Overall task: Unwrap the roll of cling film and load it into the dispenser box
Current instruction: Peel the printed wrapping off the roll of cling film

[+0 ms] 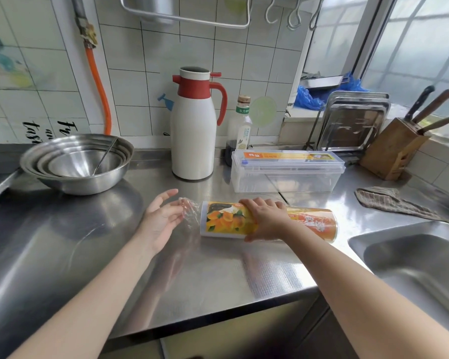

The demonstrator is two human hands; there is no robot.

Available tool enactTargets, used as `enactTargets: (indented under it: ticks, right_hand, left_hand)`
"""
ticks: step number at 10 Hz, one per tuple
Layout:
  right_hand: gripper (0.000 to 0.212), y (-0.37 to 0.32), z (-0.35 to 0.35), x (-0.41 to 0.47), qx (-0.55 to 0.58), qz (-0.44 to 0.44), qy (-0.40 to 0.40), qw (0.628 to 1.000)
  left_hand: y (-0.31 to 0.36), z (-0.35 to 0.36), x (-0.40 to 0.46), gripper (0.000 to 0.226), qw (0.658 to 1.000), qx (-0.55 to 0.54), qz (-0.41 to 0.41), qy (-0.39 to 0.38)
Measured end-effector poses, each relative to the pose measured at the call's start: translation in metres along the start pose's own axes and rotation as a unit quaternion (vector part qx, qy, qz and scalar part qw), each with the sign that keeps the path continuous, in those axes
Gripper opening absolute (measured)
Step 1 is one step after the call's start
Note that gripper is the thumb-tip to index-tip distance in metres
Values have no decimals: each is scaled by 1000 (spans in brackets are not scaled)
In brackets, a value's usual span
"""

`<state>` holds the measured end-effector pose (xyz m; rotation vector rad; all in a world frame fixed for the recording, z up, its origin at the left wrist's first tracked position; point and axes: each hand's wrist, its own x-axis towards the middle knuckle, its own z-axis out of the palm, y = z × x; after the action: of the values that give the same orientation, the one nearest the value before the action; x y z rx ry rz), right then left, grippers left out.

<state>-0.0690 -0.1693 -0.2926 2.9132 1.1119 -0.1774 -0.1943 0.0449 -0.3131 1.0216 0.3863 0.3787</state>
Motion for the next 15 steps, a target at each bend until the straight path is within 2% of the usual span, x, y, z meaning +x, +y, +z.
enactTargets:
  ticks: [1,2,3,5,6,7,8,9,10,11,12,13,15]
  right_hand:
    - [98,0,1,0,0,2,1,1000]
    - [98,0,2,1,-2,3,2,1000]
    - [97,1,2,1,-1,4,2,1000]
    - [96,1,3,3,1,1,2,1000]
    - [97,2,1,4,6,5,-11,1000]
    - [98,1,0,4,8,7,-16,1000]
    - [98,1,1,4,4,6,-13,1000]
    - [97,1,1,4,3,4,-11,1000]
    - [97,1,2,3,2,4,-10,1000]
    - [97,1,2,4,3,3,-9,1000]
    - [98,2,2,4,5,3,-10,1000]
    - [98,2,2,5,3,4,-9,1000]
    - [98,0,2,4,-3,8,-6,1000]
  left_hand:
    - [-1,11,-4,42,999,37,11,11]
    - [-1,15,-5,41,987,155,27,-17]
    - [0,11,-5,43,968,241,51,-50]
    - [-4,-7,-11,40,924,368,105,-23]
    - [-7,-2,-11,32,844,507,176,28]
    - [-8,2,-11,33,730,644,219,63]
    - [-9,0,-8,41,670,721,172,33]
    - [-6,-3,-2,45,702,709,73,16]
    - [-3,-9,1,44,753,656,36,43]
    - [-3,-10,2,43,782,621,26,48]
    - [-6,-5,5,48,785,617,-10,49]
    - [-11,-1,11,50,739,670,-9,74]
    - [-19,5,21,24,666,741,34,80]
